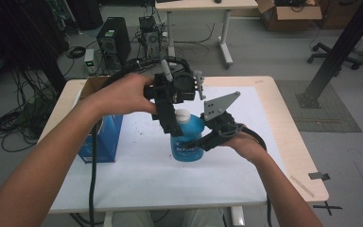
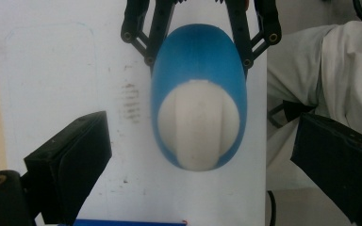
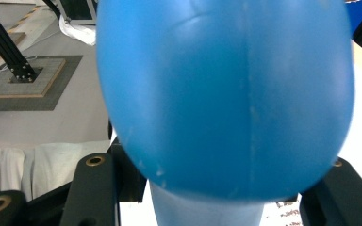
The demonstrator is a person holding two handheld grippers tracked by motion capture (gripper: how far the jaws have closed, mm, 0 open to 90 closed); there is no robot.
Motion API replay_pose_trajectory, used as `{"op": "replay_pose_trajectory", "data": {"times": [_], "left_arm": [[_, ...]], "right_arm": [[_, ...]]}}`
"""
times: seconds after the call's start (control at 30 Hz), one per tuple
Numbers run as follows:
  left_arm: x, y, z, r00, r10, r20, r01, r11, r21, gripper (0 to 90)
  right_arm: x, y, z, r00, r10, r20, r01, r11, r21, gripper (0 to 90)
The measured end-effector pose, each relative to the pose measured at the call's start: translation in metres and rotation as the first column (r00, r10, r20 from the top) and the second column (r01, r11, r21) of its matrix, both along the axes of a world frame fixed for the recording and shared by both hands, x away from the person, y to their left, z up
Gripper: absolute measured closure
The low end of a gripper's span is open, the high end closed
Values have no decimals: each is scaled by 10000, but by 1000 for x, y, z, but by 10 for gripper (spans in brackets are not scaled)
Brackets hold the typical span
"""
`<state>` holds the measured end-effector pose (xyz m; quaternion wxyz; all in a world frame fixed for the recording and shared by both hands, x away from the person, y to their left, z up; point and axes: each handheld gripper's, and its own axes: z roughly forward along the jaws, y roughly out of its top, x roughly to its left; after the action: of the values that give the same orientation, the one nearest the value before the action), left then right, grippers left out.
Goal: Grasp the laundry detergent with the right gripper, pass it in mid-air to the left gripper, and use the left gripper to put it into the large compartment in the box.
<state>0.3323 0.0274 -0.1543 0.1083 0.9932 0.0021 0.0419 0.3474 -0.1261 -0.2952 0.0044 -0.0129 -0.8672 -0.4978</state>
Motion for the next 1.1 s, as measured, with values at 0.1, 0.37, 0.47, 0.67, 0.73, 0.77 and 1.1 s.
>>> {"op": "replay_pose_trajectory", "data": {"times": [0.1, 0.37, 0.47, 0.67, 0.73, 0.77, 1.1], "left_arm": [[0, -2, -1, 10000, -13, -32, 13, 10000, 49, 57], [2, -8, -6, 10000, -15, -88, 16, 10000, 93, 57], [3, -11, -9, 9999, -52, -89, 54, 9999, 148, 58], [3, -15, -13, 9998, -126, -141, 129, 9998, 174, 59], [4, -16, -17, 9998, -127, -183, 131, 9997, 222, 60], [4, -16, -17, 9998, -127, -183, 131, 9997, 222, 60], [5, -18, -26, 9997, -133, -188, 141, 9990, 423, 72]], "right_arm": [[0, 1, 0, 10000, 5, 1, -5, 10000, -4, 439], [0, 2, 0, 10000, 50, 7, -50, 10000, 2, 439], [-1, 2, 0, 10000, 46, 12, -46, 10000, -11, 438], [0, 2, 0, 10000, 40, -1, -40, 10000, -14, 438], [0, 1, 0, 10000, 34, -16, -34, 10000, -8, 438], [0, 1, 0, 10000, 34, -16, -34, 10000, -8, 438], [0, 1, -1, 9999, 60, -83, -60, 10000, 5, 438]]}}
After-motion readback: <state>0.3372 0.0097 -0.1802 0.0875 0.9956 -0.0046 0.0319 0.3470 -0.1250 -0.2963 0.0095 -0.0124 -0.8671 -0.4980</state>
